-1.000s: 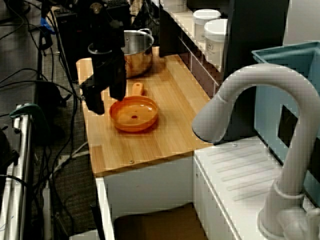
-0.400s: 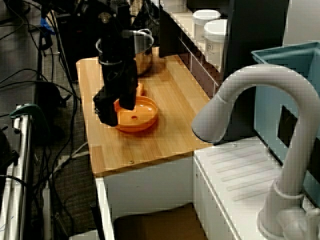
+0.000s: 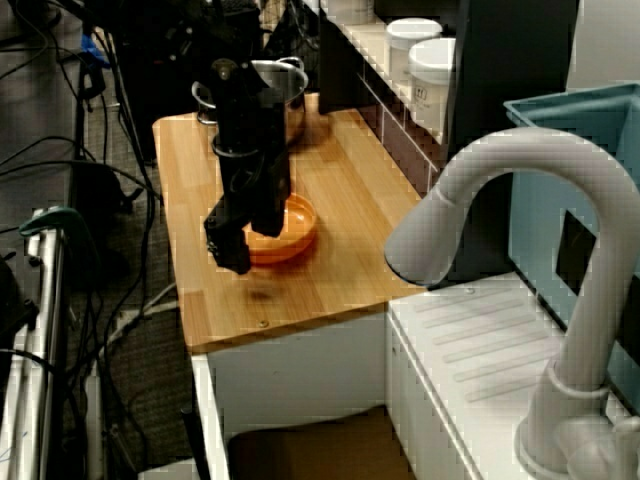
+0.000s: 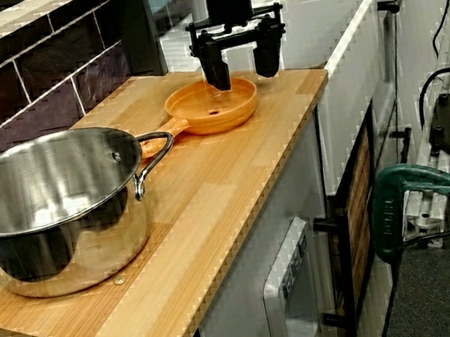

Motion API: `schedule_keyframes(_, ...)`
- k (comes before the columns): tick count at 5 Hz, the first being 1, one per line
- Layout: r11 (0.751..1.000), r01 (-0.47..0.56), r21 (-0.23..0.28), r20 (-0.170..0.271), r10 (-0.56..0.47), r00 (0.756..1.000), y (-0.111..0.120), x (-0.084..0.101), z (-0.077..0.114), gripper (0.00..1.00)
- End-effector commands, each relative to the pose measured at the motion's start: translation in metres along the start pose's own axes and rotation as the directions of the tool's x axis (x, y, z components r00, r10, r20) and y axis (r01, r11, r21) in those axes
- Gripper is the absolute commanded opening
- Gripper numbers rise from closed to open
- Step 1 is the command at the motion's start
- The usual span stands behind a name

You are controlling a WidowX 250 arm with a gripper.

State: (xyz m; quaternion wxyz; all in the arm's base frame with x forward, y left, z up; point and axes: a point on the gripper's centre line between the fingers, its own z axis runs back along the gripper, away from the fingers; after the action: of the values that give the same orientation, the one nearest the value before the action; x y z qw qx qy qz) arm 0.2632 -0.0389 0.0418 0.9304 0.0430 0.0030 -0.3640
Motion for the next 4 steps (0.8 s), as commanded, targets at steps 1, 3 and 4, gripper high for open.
schedule_keyframes(1, 0.999, -0.034, 0.034, 0.017, 0.034, 0.999, 0.006, -0.002, -0.007, 1.00)
schedule_keyframes(3, 0.992, -0.086, 0.090, 0.068, 0.080, 0.994, 0.005, -0.008, -0.009, 0.00)
schedule_keyframes(4, 0.991, -0.092, 0.098, 0.082, 0.084, 0.993, 0.005, -0.013, -0.006, 0.00)
